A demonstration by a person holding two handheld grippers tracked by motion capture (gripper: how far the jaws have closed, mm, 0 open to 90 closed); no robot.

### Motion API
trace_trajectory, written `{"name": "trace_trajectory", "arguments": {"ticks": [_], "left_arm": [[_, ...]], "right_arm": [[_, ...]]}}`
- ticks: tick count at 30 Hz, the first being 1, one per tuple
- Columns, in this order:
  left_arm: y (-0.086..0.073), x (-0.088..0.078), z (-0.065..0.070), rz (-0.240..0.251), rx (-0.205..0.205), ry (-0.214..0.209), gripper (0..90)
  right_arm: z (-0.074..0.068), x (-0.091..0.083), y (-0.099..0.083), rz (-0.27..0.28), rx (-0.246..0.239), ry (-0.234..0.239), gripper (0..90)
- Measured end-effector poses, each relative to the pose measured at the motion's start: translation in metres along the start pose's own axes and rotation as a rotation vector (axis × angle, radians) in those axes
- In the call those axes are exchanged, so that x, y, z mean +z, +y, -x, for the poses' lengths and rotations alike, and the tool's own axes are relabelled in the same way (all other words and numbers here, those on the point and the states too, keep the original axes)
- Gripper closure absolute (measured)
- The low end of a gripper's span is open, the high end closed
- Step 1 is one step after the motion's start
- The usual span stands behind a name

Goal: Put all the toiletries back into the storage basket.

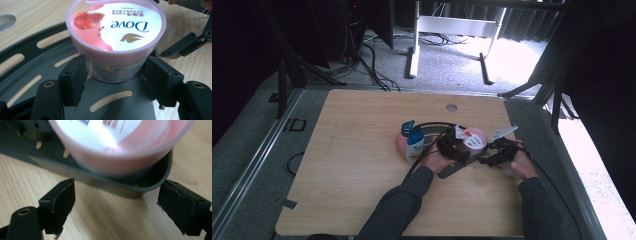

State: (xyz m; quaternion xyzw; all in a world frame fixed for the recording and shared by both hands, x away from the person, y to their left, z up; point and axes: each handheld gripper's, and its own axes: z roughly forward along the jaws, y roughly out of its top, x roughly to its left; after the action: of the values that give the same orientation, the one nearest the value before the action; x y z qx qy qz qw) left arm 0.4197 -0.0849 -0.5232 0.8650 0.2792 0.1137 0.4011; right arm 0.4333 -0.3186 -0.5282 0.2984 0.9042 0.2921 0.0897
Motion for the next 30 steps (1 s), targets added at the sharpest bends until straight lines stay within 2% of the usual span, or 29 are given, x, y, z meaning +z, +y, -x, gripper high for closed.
{"name": "trace_trajectory", "arguments": {"ticks": [7,11,16,20,22,25,30], "left_arm": [[-0.009,-0.012,-0.002,-0.008,-0.036,-0.037,35.9],[-0.013,-0.021,0.000,-0.016,-0.038,-0.060,36.5],[-0.016,-0.029,0.006,-0.018,-0.020,-0.076,34.3],[-0.017,-0.037,0.010,-0.011,-0.015,-0.111,33.9],[-0.017,-0.041,0.012,-0.014,-0.011,-0.113,32.9],[-0.017,-0.048,0.013,-0.013,-0.012,-0.111,29.6],[-0.018,-0.065,0.013,0.003,0.001,-0.116,28.0]], "right_arm": [[-0.010,-0.007,-0.016,0.036,0.008,-0.008,18.3],[-0.021,-0.011,-0.024,0.055,0.018,-0.016,21.1],[-0.039,-0.011,-0.033,0.088,0.013,-0.031,22.2],[-0.053,-0.010,-0.039,0.121,0.010,-0.062,22.8],[-0.056,-0.011,-0.041,0.127,0.012,-0.065,22.8],[-0.064,-0.014,-0.047,0.164,0.038,-0.037,23.1],[-0.075,-0.014,-0.053,0.168,0.030,-0.071,24.7]]}}
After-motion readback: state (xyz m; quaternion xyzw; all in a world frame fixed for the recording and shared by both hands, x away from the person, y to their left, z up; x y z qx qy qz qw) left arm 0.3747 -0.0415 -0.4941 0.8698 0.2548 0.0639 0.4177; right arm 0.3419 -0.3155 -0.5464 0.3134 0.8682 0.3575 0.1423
